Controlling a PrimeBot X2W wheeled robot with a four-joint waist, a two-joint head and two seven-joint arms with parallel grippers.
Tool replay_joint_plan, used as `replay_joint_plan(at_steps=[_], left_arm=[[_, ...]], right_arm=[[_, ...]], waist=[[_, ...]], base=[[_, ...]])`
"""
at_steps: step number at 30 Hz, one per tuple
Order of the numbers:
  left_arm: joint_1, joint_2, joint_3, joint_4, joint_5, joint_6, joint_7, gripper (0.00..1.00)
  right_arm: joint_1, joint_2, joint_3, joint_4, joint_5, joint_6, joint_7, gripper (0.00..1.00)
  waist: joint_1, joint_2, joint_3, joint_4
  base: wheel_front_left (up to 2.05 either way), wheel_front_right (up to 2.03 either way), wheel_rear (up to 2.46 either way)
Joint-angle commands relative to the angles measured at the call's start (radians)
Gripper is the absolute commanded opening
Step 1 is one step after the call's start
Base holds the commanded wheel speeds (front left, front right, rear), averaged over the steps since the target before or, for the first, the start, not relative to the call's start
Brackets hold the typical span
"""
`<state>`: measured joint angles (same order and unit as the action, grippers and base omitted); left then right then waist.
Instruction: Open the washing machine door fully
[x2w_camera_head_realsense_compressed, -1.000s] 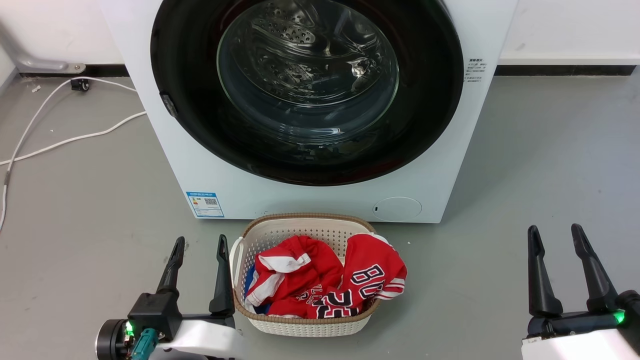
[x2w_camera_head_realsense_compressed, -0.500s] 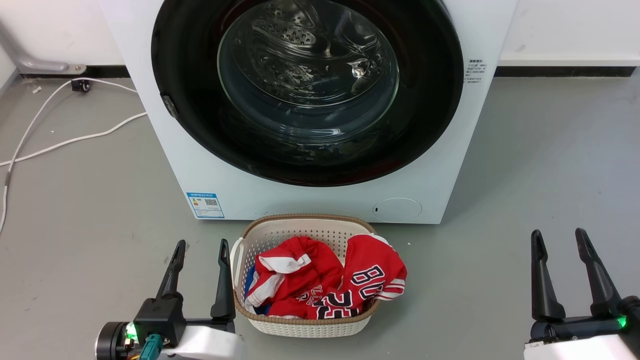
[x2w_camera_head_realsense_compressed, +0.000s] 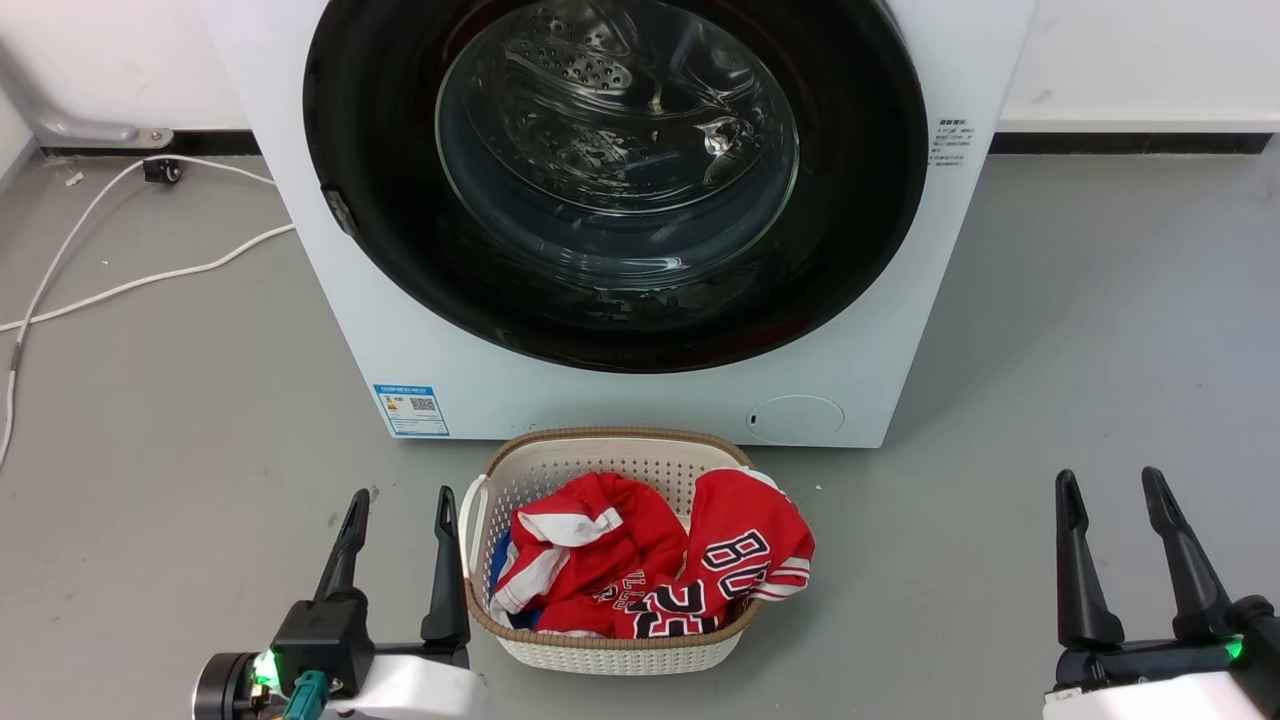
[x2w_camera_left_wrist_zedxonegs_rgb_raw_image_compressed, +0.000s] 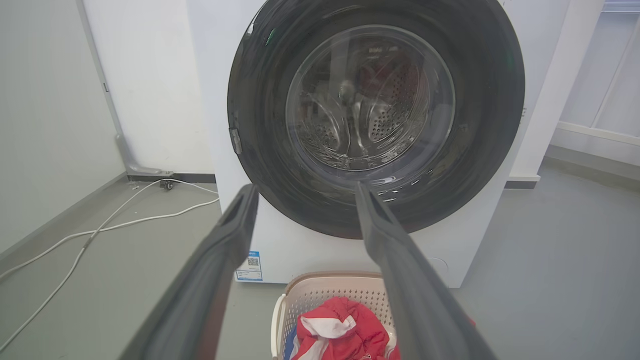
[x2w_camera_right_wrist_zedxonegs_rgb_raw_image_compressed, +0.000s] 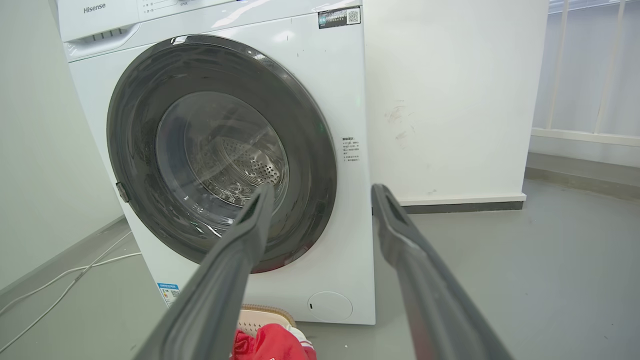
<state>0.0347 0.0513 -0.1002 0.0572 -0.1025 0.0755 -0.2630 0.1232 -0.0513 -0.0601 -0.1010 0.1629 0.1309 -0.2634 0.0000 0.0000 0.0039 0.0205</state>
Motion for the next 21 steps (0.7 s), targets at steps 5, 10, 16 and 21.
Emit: replay_joint_plan(at_steps=[5, 10, 16, 21], left_arm=[[0.007, -0.002, -0.002, 0.004, 0.001, 0.008, -0.003, 1.00], [0.003, -0.002, -0.002, 0.007, 0.002, 0.011, -0.003, 1.00], [0.001, -0.001, -0.003, 0.008, -0.002, 0.012, -0.003, 1.00], [0.004, -0.001, -0.003, 0.008, 0.000, 0.013, -0.003, 1.00]], right_arm=[[0.006, 0.002, -0.001, 0.006, -0.004, 0.000, -0.002, 1.00], [0.004, 0.002, 0.005, 0.003, -0.007, 0.000, -0.002, 0.00], [0.009, 0.002, -0.008, 0.033, 0.222, 0.000, -0.002, 0.00], [0.009, 0.002, -0.004, 0.089, 0.570, 0.000, -0.002, 0.00]], waist=[[0.0000, 0.0000, 0.000, -0.003], [0.0000, 0.0000, 0.000, -0.003], [0.0000, 0.0000, -0.001, -0.001], [0.0000, 0.0000, -0.002, -0.002]], base=[[0.00, 0.00, 0.00], [0.00, 0.00, 0.00], [0.00, 0.00, 0.00], [0.00, 0.00, 0.00]])
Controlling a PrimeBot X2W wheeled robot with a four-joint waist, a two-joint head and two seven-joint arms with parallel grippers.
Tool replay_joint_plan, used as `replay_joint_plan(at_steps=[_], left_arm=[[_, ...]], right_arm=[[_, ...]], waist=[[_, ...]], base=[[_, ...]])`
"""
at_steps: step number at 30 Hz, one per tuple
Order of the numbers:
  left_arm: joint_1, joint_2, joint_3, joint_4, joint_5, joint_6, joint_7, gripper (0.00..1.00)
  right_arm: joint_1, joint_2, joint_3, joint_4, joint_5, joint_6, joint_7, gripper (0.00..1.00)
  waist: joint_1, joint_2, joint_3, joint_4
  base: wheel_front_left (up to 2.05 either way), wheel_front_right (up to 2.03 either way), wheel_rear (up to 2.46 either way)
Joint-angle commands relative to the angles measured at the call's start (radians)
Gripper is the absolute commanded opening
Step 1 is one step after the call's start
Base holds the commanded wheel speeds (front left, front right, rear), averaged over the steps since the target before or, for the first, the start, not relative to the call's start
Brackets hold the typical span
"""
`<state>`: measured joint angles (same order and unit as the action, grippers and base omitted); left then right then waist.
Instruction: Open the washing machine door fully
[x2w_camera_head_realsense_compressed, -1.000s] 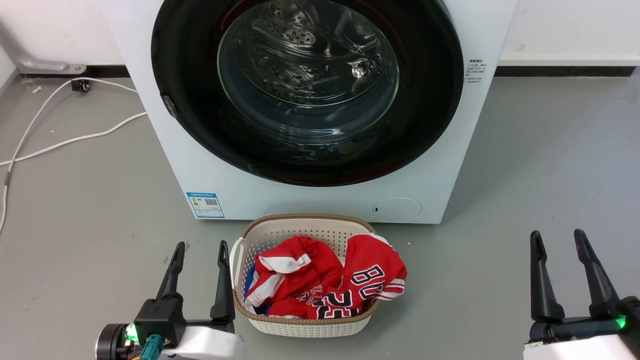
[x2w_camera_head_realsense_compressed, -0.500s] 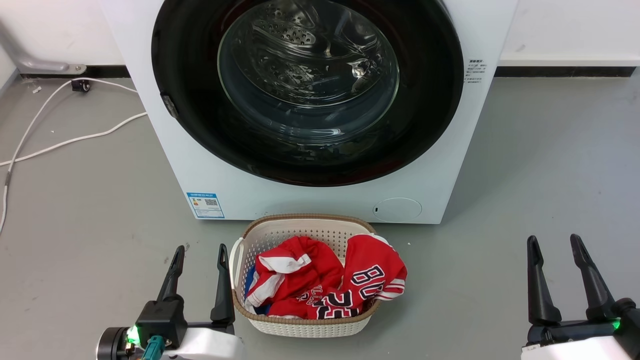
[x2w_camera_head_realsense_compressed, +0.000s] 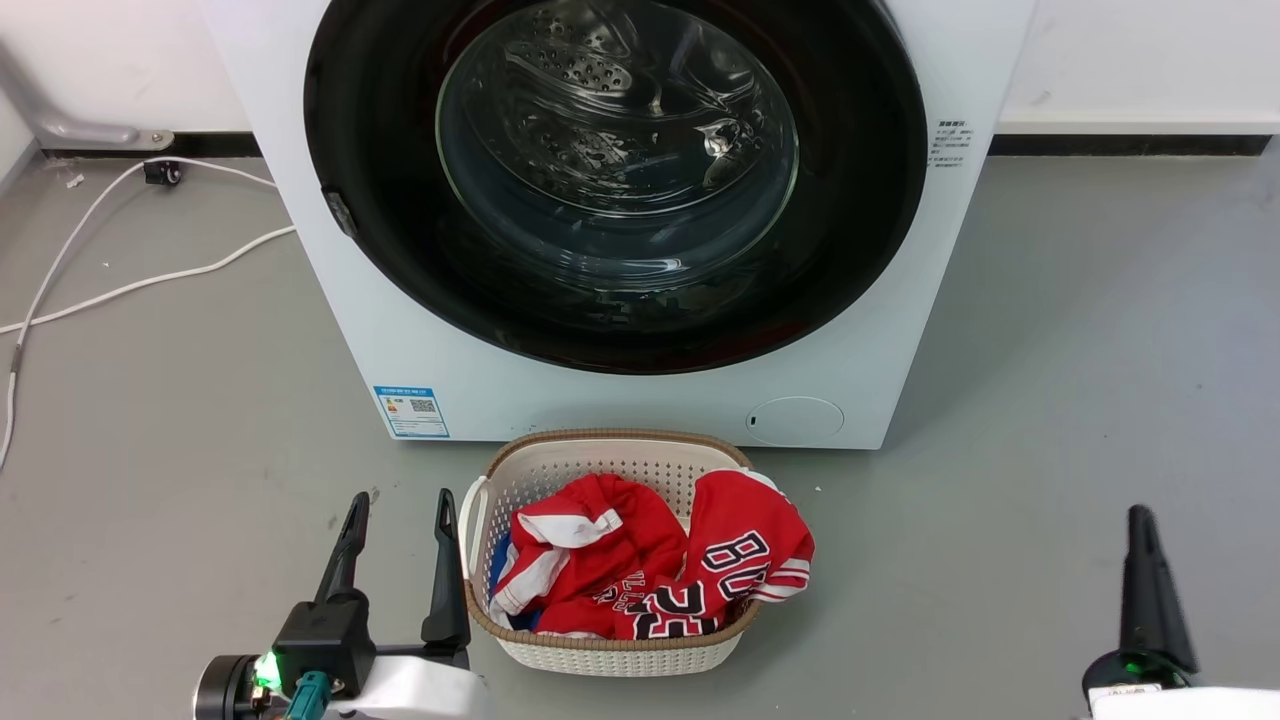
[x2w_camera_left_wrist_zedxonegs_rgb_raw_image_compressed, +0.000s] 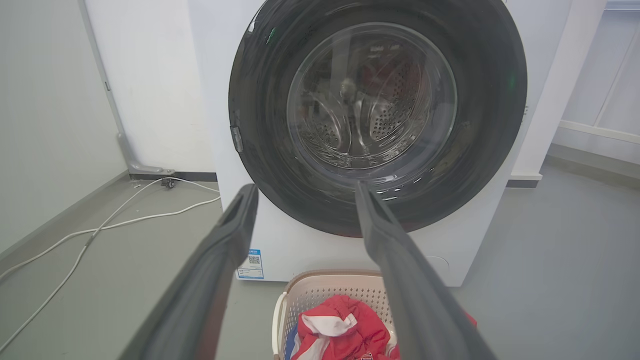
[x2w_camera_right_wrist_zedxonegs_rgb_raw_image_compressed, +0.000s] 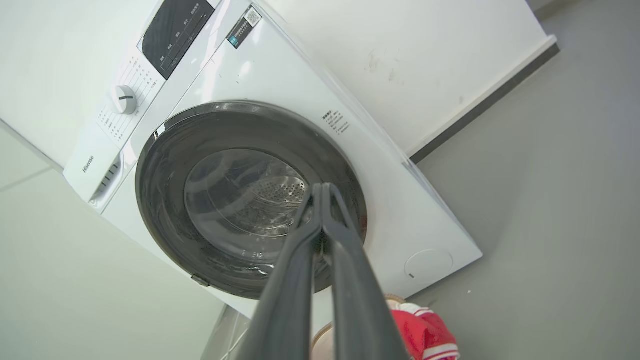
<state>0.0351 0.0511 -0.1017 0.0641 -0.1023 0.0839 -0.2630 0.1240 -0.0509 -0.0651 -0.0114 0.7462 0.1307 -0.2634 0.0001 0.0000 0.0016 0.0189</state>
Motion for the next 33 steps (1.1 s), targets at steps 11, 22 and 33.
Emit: replay_joint_plan(at_steps=[11, 22, 33], left_arm=[[0.008, -0.001, -0.006, 0.001, -0.003, 0.004, -0.003, 1.00], [0.008, -0.001, -0.004, 0.001, 0.000, 0.007, -0.003, 1.00], [0.008, -0.001, -0.006, -0.006, 0.006, 0.010, -0.003, 1.00]], right_arm=[[-0.001, 0.001, 0.130, 0.046, 0.673, 0.000, -0.002, 0.00], [0.029, 0.001, 0.086, -0.060, 1.059, 0.000, 0.186, 0.00], [0.046, 0.001, 0.048, -0.058, 0.993, 0.000, 0.275, 0.00]], waist=[[-0.0001, 0.0000, -0.001, -0.004], [-0.0001, 0.0000, -0.001, -0.003], [-0.0001, 0.0000, 0.001, -0.004]], base=[[0.00, 0.00, 0.00], [0.00, 0.00, 0.00], [0.00, 0.00, 0.00]])
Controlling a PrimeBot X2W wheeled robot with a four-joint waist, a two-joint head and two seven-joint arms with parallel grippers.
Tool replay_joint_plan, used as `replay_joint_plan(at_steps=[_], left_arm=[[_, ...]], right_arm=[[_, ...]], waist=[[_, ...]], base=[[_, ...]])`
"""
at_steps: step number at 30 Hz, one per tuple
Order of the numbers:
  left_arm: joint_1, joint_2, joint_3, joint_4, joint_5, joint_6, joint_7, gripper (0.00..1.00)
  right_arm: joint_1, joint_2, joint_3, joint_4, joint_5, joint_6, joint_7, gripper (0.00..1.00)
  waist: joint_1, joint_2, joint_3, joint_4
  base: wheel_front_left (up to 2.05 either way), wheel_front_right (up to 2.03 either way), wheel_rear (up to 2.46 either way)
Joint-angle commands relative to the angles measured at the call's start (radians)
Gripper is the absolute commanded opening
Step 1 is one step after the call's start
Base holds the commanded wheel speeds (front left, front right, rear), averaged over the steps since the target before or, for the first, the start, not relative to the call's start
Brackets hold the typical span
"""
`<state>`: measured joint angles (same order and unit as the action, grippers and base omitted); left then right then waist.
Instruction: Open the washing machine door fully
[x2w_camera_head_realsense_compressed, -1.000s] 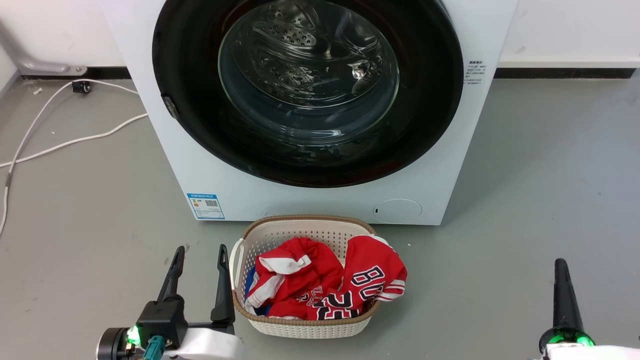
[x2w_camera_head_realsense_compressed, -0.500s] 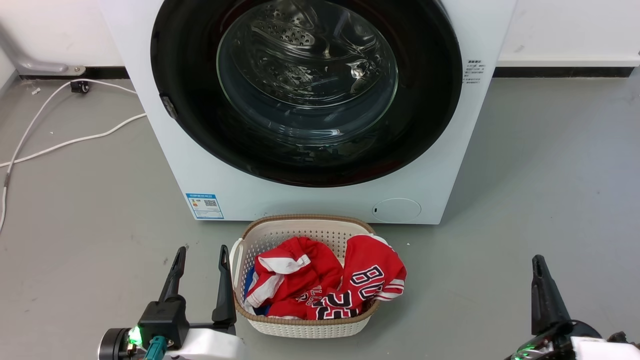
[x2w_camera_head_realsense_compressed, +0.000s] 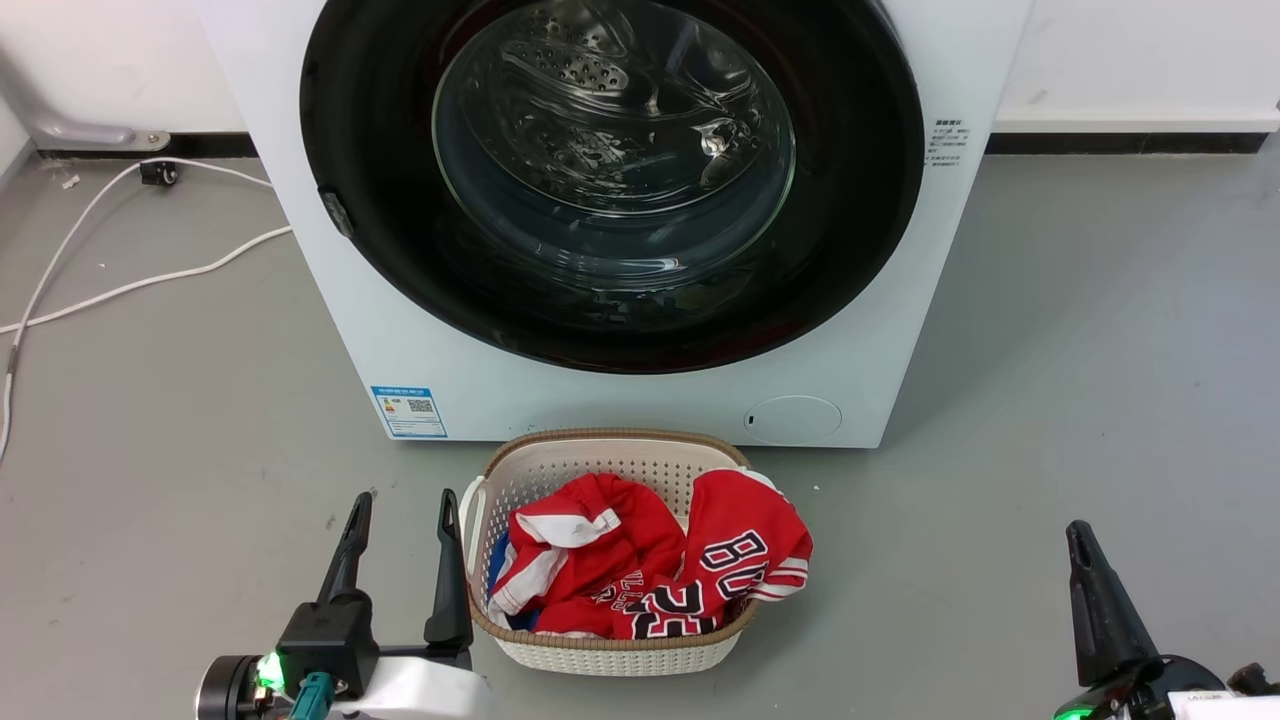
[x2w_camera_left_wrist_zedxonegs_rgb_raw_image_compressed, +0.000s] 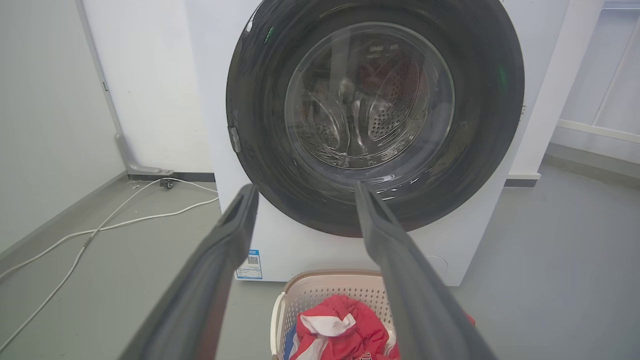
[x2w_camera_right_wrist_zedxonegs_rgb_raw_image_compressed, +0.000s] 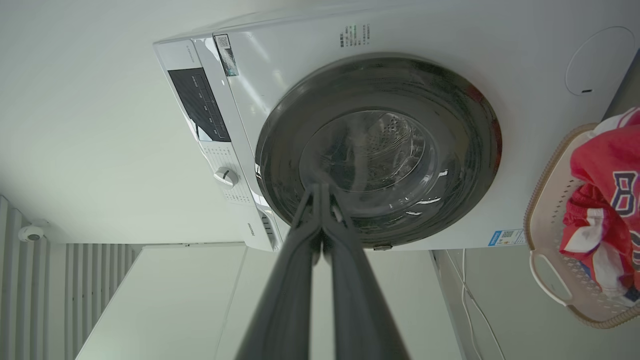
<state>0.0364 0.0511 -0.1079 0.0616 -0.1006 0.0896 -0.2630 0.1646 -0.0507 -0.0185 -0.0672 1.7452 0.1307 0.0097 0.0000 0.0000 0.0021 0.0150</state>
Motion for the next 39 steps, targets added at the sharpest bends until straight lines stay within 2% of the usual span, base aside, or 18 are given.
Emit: replay_joint_plan(at_steps=[1, 8, 13, 18, 22, 28, 34, 35, 39], left_arm=[[0.005, -0.001, 0.001, -0.003, 0.005, 0.005, -0.003, 1.00], [0.001, -0.001, 0.002, -0.003, 0.011, 0.008, -0.003, 1.00], [-0.006, -0.001, 0.004, -0.010, 0.017, 0.014, -0.003, 1.00], [-0.040, -0.001, 0.004, -0.018, 0.026, 0.008, -0.003, 1.00], [-0.077, -0.001, 0.004, -0.028, 0.034, 0.007, -0.003, 1.00], [-0.132, -0.001, 0.000, -0.053, 0.042, 0.011, -0.003, 1.00], [-0.183, -0.001, -0.006, -0.072, 0.052, 0.011, -0.003, 1.00], [-0.204, -0.001, -0.007, -0.084, 0.052, 0.015, -0.003, 1.00], [-0.246, -0.001, -0.016, -0.105, 0.054, 0.020, -0.003, 1.00]], right_arm=[[0.005, 0.001, 0.004, -0.002, -0.006, 0.000, 0.003, 0.00], [-0.005, 0.001, 0.005, -0.001, -0.033, 0.000, 0.000, 0.00], [-0.065, -0.002, -0.054, 0.011, -0.046, 0.000, 0.008, 0.00], [-0.185, -0.035, -0.144, 0.049, -0.047, 0.000, 0.022, 0.00], [-0.311, -0.078, -0.211, 0.099, -0.034, 0.000, 0.051, 0.00], [-0.524, -0.149, -0.255, 0.196, -0.031, 0.000, 0.116, 0.00], [-0.695, -0.219, -0.250, 0.282, -0.045, 0.000, 0.186, 0.00], [-0.760, -0.251, -0.238, 0.315, -0.061, 0.000, 0.213, 0.00], [-0.887, -0.310, -0.217, 0.380, -0.079, 0.000, 0.258, 0.00]], waist=[[0.0000, 0.0000, 0.001, 0.001], [0.0000, 0.0000, 0.006, 0.004], [0.0000, 0.0000, 0.022, 0.002], [0.0000, 0.0000, 0.071, 0.014], [0.0000, 0.0000, 0.131, 0.032], [0.0000, 0.0000, 0.239, 0.044], [0.0000, 0.0000, 0.335, 0.057], [0.0000, 0.0000, 0.374, 0.060], [0.0000, 0.0000, 0.454, 0.072]], base=[[0.00, 0.00, 0.00], [0.00, 0.00, 0.00], [0.00, 0.00, 0.00], [0.00, 0.00, 0.00], [0.00, 0.00, 0.00], [0.00, 0.00, 0.00], [0.00, 0.00, 0.00], [0.00, 0.00, 0.00], [0.00, 0.00, 0.00]])
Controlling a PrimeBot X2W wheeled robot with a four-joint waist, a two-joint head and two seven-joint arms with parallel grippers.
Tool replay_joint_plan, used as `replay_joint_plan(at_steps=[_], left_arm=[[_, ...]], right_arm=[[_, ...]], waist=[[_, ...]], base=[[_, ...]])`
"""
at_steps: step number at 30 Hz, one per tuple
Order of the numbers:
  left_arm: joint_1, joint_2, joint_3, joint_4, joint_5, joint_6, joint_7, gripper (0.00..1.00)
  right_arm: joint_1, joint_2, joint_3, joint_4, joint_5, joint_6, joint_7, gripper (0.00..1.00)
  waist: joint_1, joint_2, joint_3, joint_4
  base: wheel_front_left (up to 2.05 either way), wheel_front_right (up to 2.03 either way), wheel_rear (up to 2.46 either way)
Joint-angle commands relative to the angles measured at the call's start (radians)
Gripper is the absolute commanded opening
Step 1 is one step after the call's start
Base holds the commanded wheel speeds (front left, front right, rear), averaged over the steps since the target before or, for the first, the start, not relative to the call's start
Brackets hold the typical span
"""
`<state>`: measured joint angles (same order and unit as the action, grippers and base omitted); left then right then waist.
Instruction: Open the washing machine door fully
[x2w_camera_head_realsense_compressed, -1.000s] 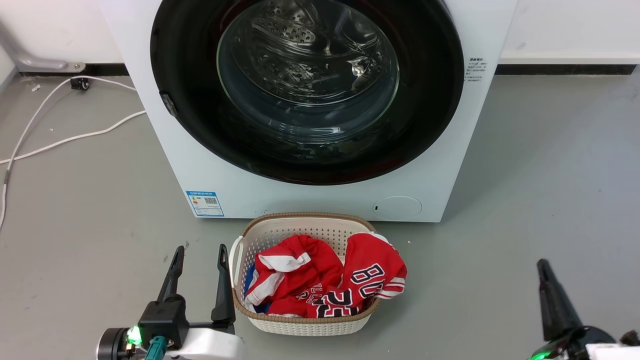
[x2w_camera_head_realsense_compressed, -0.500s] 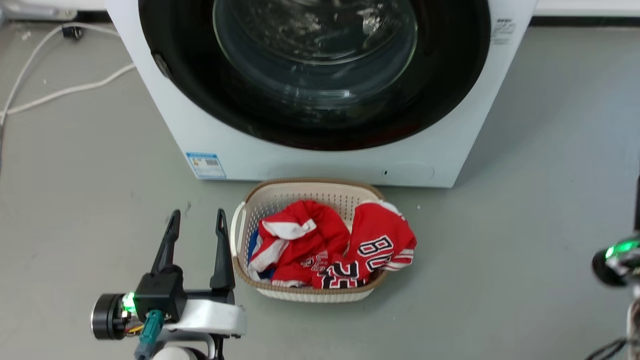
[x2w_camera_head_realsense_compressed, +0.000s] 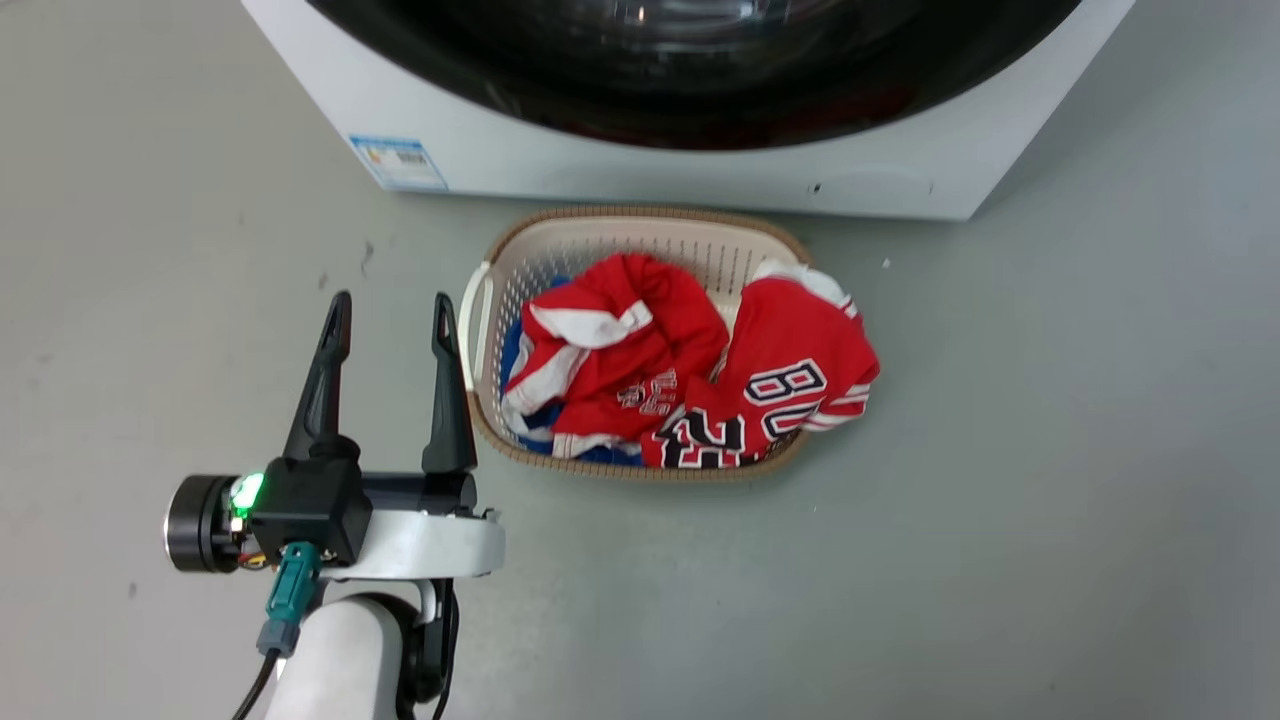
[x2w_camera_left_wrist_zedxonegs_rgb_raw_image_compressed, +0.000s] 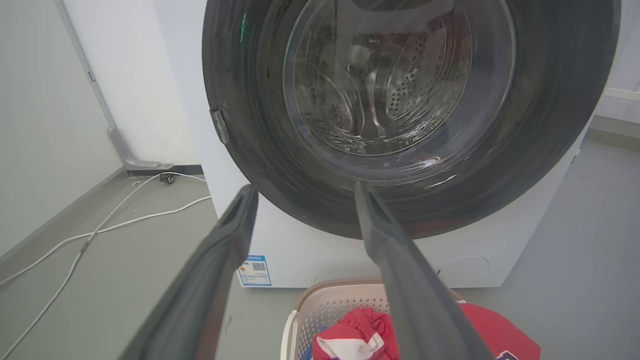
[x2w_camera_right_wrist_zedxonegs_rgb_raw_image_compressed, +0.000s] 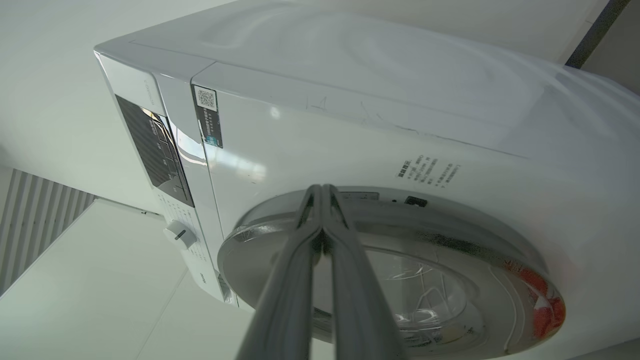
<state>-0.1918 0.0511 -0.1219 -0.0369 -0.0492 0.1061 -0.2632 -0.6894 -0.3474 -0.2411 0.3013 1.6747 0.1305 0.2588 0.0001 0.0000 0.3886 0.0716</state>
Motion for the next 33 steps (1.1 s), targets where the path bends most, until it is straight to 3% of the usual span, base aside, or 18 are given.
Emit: replay_joint_plan(at_steps=[1, 13, 24, 33], left_arm=[[-0.026, -0.001, -0.004, -0.012, 0.002, 0.006, -0.002, 1.00], [-0.096, -0.001, -0.033, -0.029, -0.021, 0.020, -0.002, 1.00], [-0.120, -0.001, -0.065, -0.027, -0.063, 0.041, -0.002, 1.00], [-0.130, -0.001, -0.076, -0.023, -0.076, 0.052, -0.002, 1.00]], right_arm=[[-0.066, -0.025, 0.011, 0.025, -0.010, 0.000, 0.018, 0.00], [-0.345, -0.128, 0.165, 0.166, -0.148, 0.000, 0.120, 0.00], [-0.521, -0.136, 0.278, 0.263, -0.249, 0.000, 0.194, 0.00], [-0.520, -0.122, 0.337, 0.242, -0.268, 0.002, 0.276, 0.00]], waist=[[-0.0001, 0.0000, 0.087, 0.018], [-0.0001, 0.0000, 0.209, 0.055], [-0.0001, 0.0000, 0.251, 0.092], [-0.0001, 0.0000, 0.256, 0.099]], base=[[0.00, 0.00, 0.00], [0.00, 0.00, 0.00], [0.00, 0.00, 0.00], [0.00, 0.00, 0.00]])
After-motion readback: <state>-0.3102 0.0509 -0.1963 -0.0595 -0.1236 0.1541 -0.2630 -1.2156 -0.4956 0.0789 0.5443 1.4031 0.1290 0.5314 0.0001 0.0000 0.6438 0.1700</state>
